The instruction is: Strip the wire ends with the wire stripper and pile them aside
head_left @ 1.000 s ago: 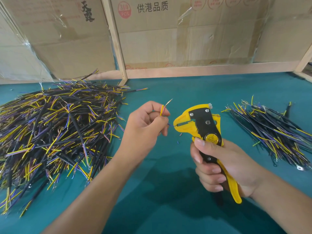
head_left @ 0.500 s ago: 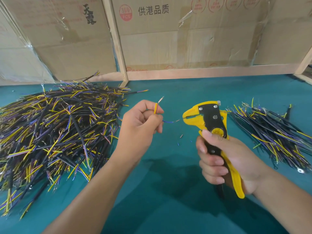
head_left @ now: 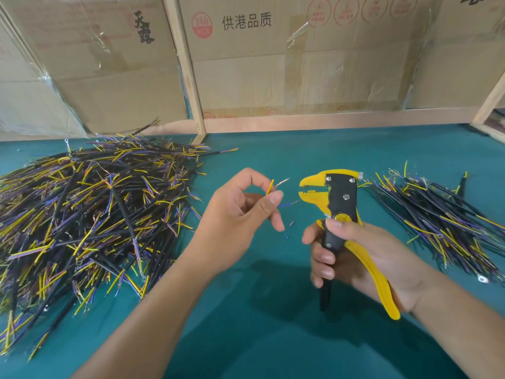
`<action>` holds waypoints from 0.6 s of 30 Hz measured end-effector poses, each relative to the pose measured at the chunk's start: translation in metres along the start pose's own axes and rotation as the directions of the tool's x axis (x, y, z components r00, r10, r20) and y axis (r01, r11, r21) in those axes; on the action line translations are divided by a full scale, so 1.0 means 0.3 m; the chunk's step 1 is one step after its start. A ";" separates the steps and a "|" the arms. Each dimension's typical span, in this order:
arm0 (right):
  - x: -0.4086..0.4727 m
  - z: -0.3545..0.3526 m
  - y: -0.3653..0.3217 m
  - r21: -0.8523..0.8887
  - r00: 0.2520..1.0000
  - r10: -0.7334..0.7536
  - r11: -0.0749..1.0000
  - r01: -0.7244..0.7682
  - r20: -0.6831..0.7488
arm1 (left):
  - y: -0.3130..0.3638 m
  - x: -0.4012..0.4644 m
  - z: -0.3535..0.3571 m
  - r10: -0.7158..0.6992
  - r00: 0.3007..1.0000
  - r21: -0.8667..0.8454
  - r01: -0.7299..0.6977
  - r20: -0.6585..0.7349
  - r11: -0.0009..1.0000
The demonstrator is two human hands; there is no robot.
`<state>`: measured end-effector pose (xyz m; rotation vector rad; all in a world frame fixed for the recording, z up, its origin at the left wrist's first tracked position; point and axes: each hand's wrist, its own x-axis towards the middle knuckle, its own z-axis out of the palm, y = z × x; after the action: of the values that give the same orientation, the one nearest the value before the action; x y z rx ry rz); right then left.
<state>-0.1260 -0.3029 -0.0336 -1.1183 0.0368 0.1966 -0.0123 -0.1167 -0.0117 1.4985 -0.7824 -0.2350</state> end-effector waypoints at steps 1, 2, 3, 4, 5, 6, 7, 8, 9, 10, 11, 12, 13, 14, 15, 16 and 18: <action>0.000 -0.002 0.000 -0.005 1.000 0.000 1.000 0.000 0.008 | -0.001 0.000 0.001 0.004 1.000 0.004 -0.004 0.014 1.000; 0.000 -0.003 0.001 -0.004 1.000 0.001 1.000 -0.001 0.009 | -0.001 0.001 0.001 0.006 1.000 0.003 -0.006 0.022 1.000; 0.000 -0.004 0.001 -0.002 1.000 0.001 1.000 -0.001 0.007 | -0.002 0.001 0.002 0.007 1.000 0.001 -0.007 0.025 1.000; 0.000 -0.005 0.000 -0.001 1.000 0.000 1.000 0.000 0.006 | -0.004 0.001 0.003 0.010 1.000 0.003 -0.010 0.024 1.000; 0.000 -0.005 0.000 0.001 1.000 -0.001 1.000 0.001 0.005 | -0.005 0.001 0.003 0.015 1.000 0.009 -0.015 0.024 1.000; 0.000 -0.005 -0.001 0.003 1.000 -0.002 1.000 0.002 0.007 | -0.007 0.000 0.003 0.019 1.000 0.016 -0.019 0.024 1.000; 0.000 -0.006 -0.001 0.003 1.000 -0.004 1.000 0.004 0.014 | -0.009 0.000 0.003 0.021 1.000 0.024 -0.021 0.023 0.999; 0.000 -0.008 -0.001 0.001 1.000 -0.006 1.000 0.006 0.023 | -0.011 0.000 0.003 0.022 1.000 0.035 -0.023 0.022 0.999; -0.001 -0.009 0.000 -0.003 1.000 -0.006 1.000 0.006 0.031 | -0.013 0.000 0.003 0.022 1.000 0.049 -0.023 0.019 0.999; -0.002 -0.011 0.001 -0.010 0.999 -0.004 1.000 0.004 0.038 | -0.015 0.001 0.002 0.019 1.000 0.060 -0.020 0.014 0.998; -0.003 -0.013 0.001 -0.017 0.999 0.000 1.000 0.001 0.046 | -0.016 0.002 0.002 0.014 1.000 0.063 -0.015 0.008 0.998; -0.004 -0.014 0.001 -0.023 0.998 0.006 1.000 -0.005 0.055 | -0.017 0.003 0.001 0.008 1.000 0.059 -0.008 0.003 0.998; -0.005 -0.015 0.001 -0.025 0.998 0.014 1.000 -0.013 0.064 | -0.016 0.002 0.001 0.002 1.000 0.051 -0.002 0.003 0.999; -0.006 -0.016 0.002 -0.025 0.997 0.020 1.000 -0.018 0.074 | -0.014 0.001 0.000 0.000 1.000 0.046 0.000 0.006 0.999; -0.007 -0.017 0.002 -0.025 0.996 0.023 0.999 -0.021 0.086 | -0.012 0.001 0.000 -0.002 1.000 0.045 0.001 0.012 0.999; -0.008 -0.018 0.002 -0.024 0.995 0.026 0.999 -0.024 0.097 | -0.010 -0.001 -0.001 -0.004 1.000 0.049 0.003 0.020 0.999; -0.010 -0.019 0.002 -0.023 0.993 0.033 0.999 -0.030 0.117 | -0.007 -0.004 -0.002 -0.009 0.999 0.061 0.007 0.035 0.998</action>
<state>-0.1286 -0.3080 -0.0363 -1.1263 -0.0522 0.2911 -0.0122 -0.1158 -0.0140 1.5590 -0.8188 -0.2461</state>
